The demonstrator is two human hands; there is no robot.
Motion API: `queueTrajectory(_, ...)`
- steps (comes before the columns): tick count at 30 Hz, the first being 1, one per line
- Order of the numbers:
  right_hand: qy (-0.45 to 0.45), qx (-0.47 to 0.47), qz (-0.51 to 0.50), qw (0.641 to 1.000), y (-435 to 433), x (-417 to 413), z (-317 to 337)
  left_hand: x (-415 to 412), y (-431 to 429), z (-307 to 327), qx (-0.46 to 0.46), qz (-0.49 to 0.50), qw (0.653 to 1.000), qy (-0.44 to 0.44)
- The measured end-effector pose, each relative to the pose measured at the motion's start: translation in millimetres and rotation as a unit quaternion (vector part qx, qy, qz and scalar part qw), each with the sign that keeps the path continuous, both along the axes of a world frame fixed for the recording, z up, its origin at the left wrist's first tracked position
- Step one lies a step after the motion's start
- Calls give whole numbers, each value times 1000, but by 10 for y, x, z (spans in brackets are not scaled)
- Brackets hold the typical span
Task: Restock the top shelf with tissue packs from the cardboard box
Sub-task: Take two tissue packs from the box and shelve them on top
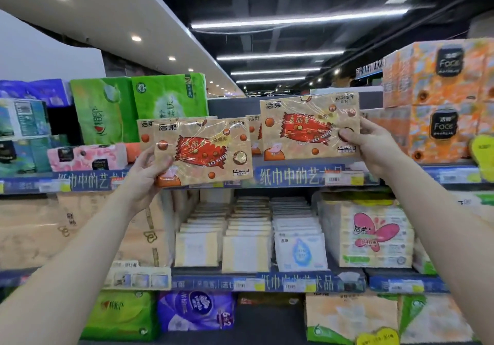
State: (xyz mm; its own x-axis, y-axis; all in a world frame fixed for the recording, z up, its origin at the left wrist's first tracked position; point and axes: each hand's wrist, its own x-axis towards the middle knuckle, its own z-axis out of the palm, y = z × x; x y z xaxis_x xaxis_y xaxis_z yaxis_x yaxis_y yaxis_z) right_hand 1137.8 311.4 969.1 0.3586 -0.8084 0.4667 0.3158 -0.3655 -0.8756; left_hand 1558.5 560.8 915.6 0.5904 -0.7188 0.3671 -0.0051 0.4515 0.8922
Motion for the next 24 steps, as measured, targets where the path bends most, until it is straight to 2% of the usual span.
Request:
queueTrajectory(9,82,-14,-37,996,-453,537,114,195,-74,148,17,-5,1000,-11)
queueTrajectory(13,111,-5,-38,993,-711,768,88,116,-163,224,-11,7,1000,-1)
queueTrajectory(24,219,-17,-54,974,-1055,1033,77,112,-350,262,-7,37,999,-14)
